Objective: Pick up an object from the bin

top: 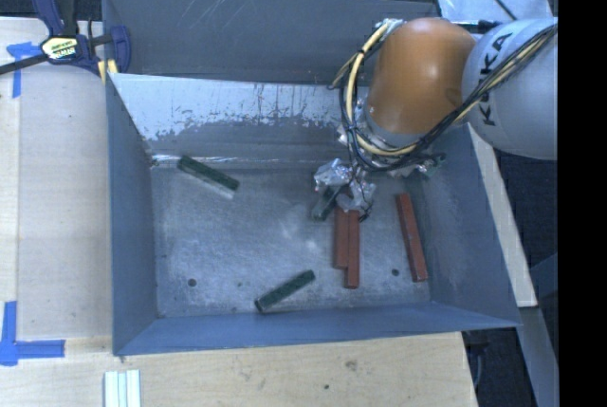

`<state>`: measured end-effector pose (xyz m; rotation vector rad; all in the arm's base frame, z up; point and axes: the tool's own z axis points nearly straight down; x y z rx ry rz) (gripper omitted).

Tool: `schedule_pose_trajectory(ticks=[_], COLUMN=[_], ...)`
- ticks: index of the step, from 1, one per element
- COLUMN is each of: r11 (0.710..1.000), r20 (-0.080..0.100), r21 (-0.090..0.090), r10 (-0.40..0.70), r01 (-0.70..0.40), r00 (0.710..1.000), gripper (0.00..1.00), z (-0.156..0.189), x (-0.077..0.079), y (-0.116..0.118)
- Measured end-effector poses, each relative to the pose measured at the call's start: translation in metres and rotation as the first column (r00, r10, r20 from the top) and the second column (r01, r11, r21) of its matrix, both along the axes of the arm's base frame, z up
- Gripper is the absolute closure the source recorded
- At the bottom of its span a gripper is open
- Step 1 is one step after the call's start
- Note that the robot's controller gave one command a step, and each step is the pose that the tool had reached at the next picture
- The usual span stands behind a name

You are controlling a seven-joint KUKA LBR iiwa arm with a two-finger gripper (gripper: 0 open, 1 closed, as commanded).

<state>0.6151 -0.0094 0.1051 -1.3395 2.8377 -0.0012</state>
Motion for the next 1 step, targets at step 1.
schedule_pose_trajectory(ticks=[1], r11=[0.997], r20=[0.0], r21=[0.0], r10=[0.072], r01=[-0.072], r00=[0.997], gripper=[1.0], z=[0.124], x=[0.0112], y=[-0.0063])
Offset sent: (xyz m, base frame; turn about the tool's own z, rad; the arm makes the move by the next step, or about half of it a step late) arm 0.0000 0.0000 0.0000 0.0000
